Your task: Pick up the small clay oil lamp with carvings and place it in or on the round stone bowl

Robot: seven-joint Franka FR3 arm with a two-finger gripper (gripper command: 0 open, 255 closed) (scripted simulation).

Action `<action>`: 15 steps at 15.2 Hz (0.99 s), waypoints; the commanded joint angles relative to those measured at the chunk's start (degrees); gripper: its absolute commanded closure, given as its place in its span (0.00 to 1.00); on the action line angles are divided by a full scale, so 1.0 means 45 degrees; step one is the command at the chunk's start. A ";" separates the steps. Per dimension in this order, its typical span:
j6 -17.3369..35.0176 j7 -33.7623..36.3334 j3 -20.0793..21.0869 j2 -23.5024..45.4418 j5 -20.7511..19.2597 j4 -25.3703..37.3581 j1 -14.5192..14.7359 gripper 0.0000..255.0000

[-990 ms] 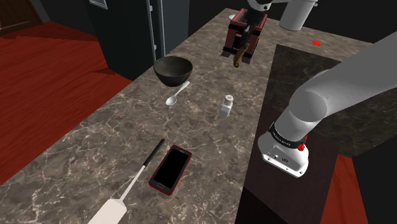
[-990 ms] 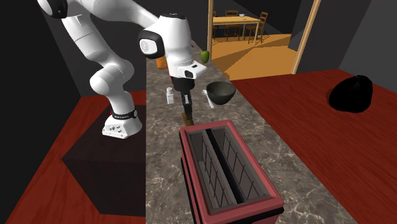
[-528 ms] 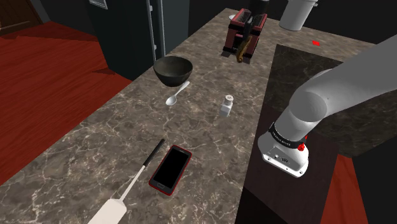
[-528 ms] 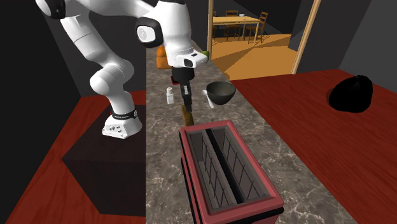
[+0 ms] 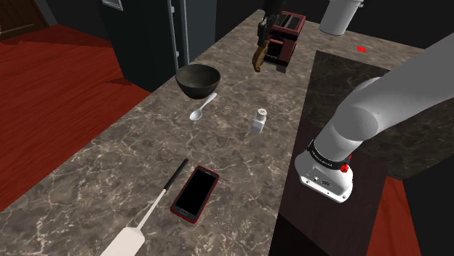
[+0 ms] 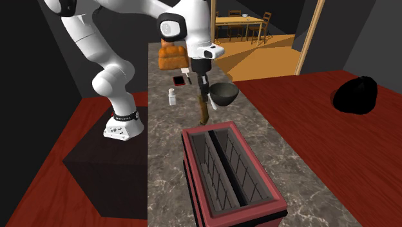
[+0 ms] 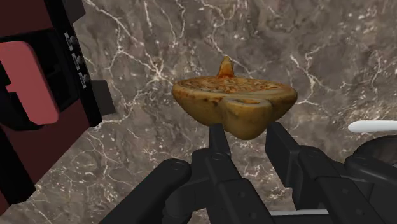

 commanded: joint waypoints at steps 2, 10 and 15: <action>-0.0001 0.0943 0.0679 0.0329 0.0220 0.0273 0.0396 1.00; -0.0107 0.3197 0.2227 0.2050 0.0596 0.1966 0.1357 1.00; -0.0332 0.4553 0.3052 0.3427 0.0591 0.3490 0.1901 1.00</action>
